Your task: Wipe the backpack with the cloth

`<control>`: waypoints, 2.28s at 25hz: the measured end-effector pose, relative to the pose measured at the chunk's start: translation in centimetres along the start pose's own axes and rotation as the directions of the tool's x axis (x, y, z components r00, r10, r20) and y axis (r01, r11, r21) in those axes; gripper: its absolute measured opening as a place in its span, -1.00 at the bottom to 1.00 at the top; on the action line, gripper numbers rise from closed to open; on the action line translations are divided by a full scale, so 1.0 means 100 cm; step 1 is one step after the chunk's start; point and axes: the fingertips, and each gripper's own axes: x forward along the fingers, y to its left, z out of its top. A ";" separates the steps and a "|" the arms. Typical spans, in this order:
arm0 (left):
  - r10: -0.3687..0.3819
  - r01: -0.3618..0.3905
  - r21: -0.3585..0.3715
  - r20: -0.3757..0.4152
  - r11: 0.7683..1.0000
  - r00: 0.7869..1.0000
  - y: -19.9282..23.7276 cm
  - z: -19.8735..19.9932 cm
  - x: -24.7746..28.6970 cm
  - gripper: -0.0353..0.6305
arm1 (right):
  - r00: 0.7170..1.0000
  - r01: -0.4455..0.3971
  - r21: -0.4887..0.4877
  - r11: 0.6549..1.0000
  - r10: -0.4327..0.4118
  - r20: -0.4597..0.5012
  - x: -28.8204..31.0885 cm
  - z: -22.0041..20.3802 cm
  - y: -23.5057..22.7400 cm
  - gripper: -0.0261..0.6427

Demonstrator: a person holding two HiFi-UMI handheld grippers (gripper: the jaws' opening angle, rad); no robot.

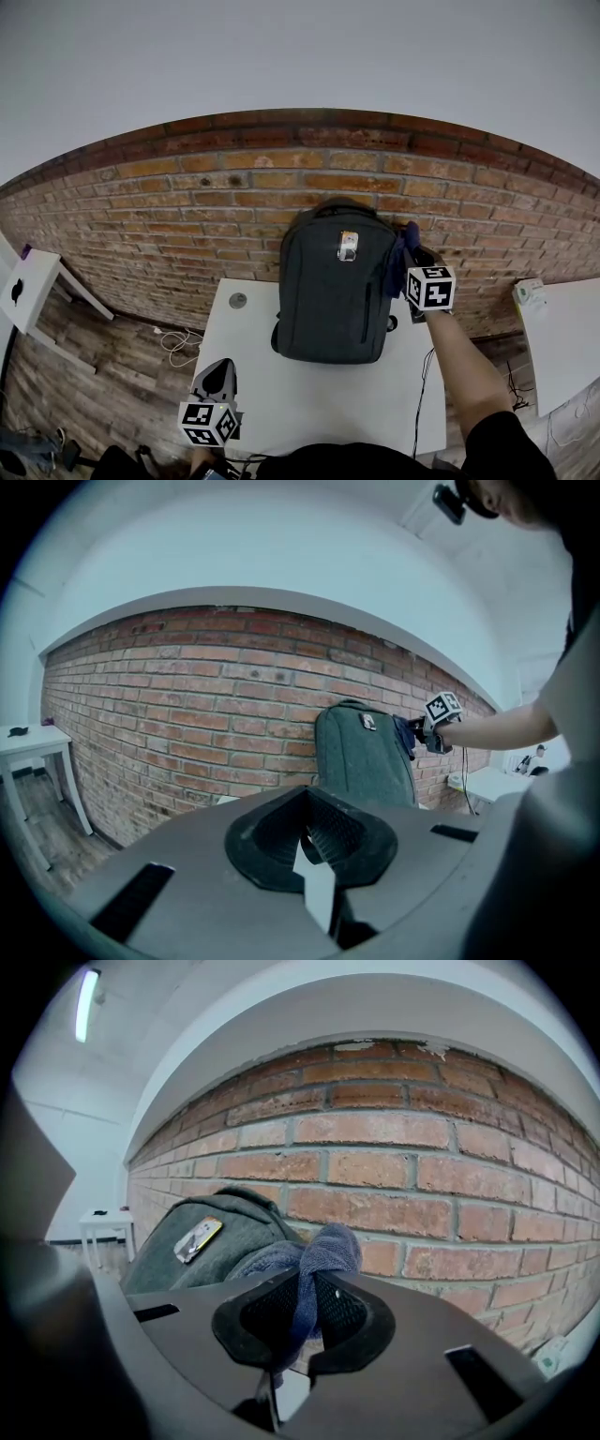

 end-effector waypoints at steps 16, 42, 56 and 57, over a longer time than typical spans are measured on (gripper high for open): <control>-0.024 0.024 0.023 0.004 0.999 1.000 -0.007 0.003 0.000 -0.90 | 0.990 0.018 0.084 0.996 -0.006 -0.144 -0.022 -0.094 0.022 -0.82; -0.054 0.054 0.019 -0.009 0.998 0.999 -0.015 0.000 -0.004 -0.90 | 0.888 0.000 0.165 0.986 0.076 -0.454 -0.095 -0.287 0.082 -0.82; -0.027 0.027 0.018 -0.010 0.999 1.000 -0.004 -0.003 -0.008 -0.90 | 0.913 0.028 0.240 0.970 0.073 -0.402 -0.081 -0.254 0.072 -0.82; -0.022 0.022 0.013 -0.007 1.000 1.000 -0.002 -0.003 -0.008 -0.90 | 0.925 0.016 0.240 0.971 0.077 -0.373 -0.075 -0.239 0.071 -0.82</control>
